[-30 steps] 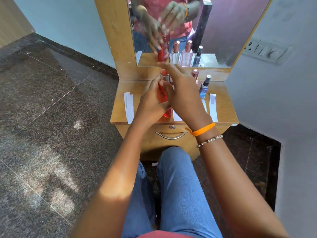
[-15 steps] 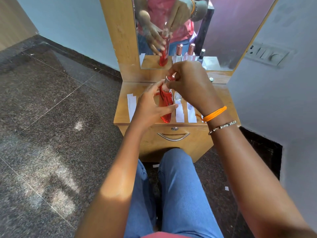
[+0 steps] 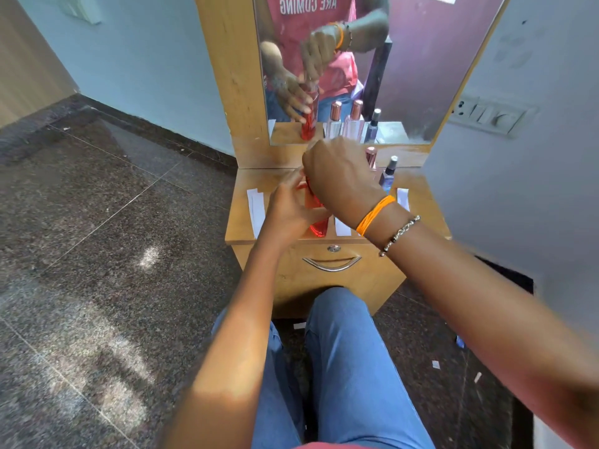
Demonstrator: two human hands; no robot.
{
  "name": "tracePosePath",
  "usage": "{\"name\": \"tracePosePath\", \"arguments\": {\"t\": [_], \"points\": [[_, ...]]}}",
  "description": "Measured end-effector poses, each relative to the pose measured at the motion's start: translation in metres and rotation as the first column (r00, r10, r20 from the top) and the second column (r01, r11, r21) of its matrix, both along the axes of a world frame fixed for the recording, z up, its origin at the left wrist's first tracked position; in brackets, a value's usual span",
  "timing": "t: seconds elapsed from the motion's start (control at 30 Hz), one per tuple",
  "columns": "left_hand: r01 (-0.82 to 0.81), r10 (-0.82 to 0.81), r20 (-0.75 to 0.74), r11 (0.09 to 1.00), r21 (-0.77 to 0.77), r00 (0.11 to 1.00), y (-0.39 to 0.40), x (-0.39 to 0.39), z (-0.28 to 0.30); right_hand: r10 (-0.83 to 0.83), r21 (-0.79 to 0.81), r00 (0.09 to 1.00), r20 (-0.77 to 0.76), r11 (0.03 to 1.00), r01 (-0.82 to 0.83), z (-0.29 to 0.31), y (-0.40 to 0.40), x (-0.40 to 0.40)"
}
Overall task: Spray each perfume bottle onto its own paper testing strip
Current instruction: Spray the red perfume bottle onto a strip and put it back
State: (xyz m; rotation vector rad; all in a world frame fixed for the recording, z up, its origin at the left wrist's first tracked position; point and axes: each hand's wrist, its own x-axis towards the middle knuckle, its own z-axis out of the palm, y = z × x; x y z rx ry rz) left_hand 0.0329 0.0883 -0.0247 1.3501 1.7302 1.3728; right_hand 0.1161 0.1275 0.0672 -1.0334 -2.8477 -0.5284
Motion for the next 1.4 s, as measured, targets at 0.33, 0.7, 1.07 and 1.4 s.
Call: {"name": "tracePosePath", "arguments": {"t": [0.33, 0.7, 1.07, 1.4], "points": [[0.027, -0.026, -0.051, 1.0, 0.009, 0.998, 0.0, 0.001, -0.001, 0.226, -0.063, 0.973, 0.042, 0.973, -0.223, 0.014, 0.01, 0.012], [0.032, -0.026, -0.133, 0.999, 0.044, 0.991, 0.012, 0.01, -0.002, 0.031, -0.063, 0.996, -0.082, 0.997, -0.037, -0.002, 0.029, 0.025], [0.073, -0.072, -0.017, 0.997, 0.031, 0.997, 0.002, -0.004, 0.004, 0.442, -0.057, 0.887, 0.134, 0.897, -0.438, 0.017, 0.047, 0.028], [0.062, -0.061, -0.035, 0.998, 0.016, 0.998, 0.001, -0.003, 0.008, 0.422, 0.038, 0.892, 0.16, 0.901, -0.432, 0.006, 0.042, 0.027]]}}
